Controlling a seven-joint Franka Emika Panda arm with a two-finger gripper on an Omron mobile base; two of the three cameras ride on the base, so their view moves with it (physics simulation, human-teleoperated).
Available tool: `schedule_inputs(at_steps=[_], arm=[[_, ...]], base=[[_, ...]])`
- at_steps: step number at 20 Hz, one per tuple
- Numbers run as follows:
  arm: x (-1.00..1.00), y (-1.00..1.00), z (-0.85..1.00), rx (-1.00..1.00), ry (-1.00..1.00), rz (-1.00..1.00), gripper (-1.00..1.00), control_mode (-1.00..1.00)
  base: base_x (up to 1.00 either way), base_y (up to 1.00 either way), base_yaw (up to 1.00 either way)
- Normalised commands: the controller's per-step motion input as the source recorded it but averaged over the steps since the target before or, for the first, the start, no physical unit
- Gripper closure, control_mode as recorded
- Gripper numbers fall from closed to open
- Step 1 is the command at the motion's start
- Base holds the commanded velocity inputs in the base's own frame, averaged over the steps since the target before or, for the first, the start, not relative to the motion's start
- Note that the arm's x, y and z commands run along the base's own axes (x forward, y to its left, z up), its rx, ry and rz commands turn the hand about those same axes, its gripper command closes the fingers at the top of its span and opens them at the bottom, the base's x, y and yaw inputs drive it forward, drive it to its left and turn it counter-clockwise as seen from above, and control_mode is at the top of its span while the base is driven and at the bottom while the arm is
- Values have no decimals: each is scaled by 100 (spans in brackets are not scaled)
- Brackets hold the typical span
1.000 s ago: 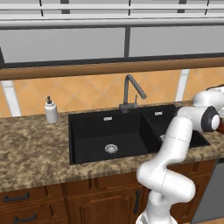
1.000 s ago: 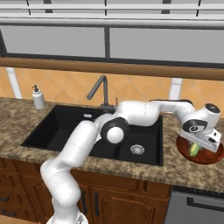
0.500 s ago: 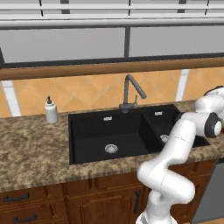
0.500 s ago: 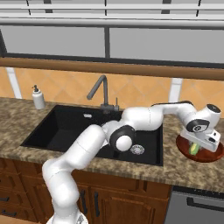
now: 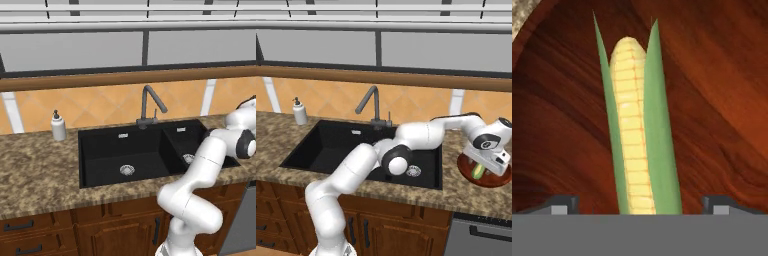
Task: Pick the corn from the sink and place it in the bowl. Then pick the bowl and place it in the microwave. Then close the microwave door and press the start button.
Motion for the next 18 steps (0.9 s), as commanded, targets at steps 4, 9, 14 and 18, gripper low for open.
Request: schedule_inputs(at_steps=[4,9,14,18], arm=[[-37,49,1,0,0,-23,-100,-100],[-4,31,3,0,0,-29,-100,-100],[-12,2,8,0,6,-37,-100,-100],[-24,-2,17,0,8,-39,-100,-100]], base=[[0,0,0],[0,0,0],[0,0,0],[0,0,0]])
